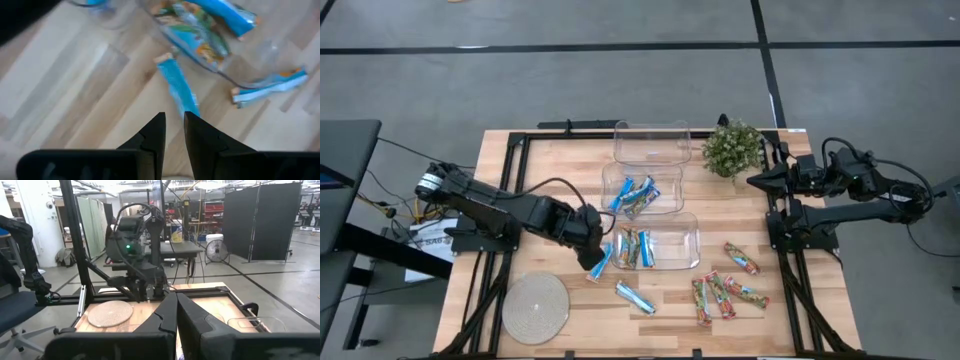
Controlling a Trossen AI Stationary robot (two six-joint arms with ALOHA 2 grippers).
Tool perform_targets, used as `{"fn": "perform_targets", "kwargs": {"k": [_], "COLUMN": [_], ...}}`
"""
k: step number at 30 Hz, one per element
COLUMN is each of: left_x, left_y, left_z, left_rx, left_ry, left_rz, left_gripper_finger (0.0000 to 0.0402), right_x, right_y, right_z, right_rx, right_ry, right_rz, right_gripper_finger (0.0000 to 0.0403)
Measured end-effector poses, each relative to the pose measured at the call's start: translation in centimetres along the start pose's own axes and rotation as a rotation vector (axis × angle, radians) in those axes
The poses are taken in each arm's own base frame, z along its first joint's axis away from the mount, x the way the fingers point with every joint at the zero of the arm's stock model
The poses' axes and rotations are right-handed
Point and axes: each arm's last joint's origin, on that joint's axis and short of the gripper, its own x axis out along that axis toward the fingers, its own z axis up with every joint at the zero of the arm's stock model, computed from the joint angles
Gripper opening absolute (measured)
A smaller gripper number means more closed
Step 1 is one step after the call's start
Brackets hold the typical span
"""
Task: Pick and place Granola Bars by type
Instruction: Put the yellow granola bar into the bottom transparent bin
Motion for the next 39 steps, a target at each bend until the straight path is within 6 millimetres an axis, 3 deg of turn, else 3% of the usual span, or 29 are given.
{"fn": "perform_targets", "kwargs": {"k": [8, 17, 23, 32, 39], "left_x": [1.4, 6.1, 7.7, 7.2, 9.0], "left_y": [-1.3, -4.3, -5.8, -7.0, -6.9], "left_z": [-1.7, -3.7, -4.9, -6.7, -9.7], "left_rx": [-0.002, 0.024, 0.064, 0.098, 0.055], "left_ry": [0.051, 0.128, 0.054, -0.150, -0.225], "left_rz": [0.080, 0.159, 0.164, 0.196, 0.182], "left_gripper_finger": [0.0061, 0.0071, 0.0118, 0.0216, 0.0246], "right_x": [0.0, 0.0, 0.0, 0.0, 0.0], "right_y": [0.0, 0.0, 0.0, 0.0, 0.0], "right_z": [0.0, 0.0, 0.0, 0.0, 0.0], "right_rx": [0.000, 0.000, 0.000, 0.000, 0.000], "right_ry": [0.000, 0.000, 0.000, 0.000, 0.000], "right_rz": [0.000, 0.000, 0.000, 0.000, 0.000], "right_gripper_finger": [0.0000, 0.0000, 0.0000, 0.0000, 0.0000]}}
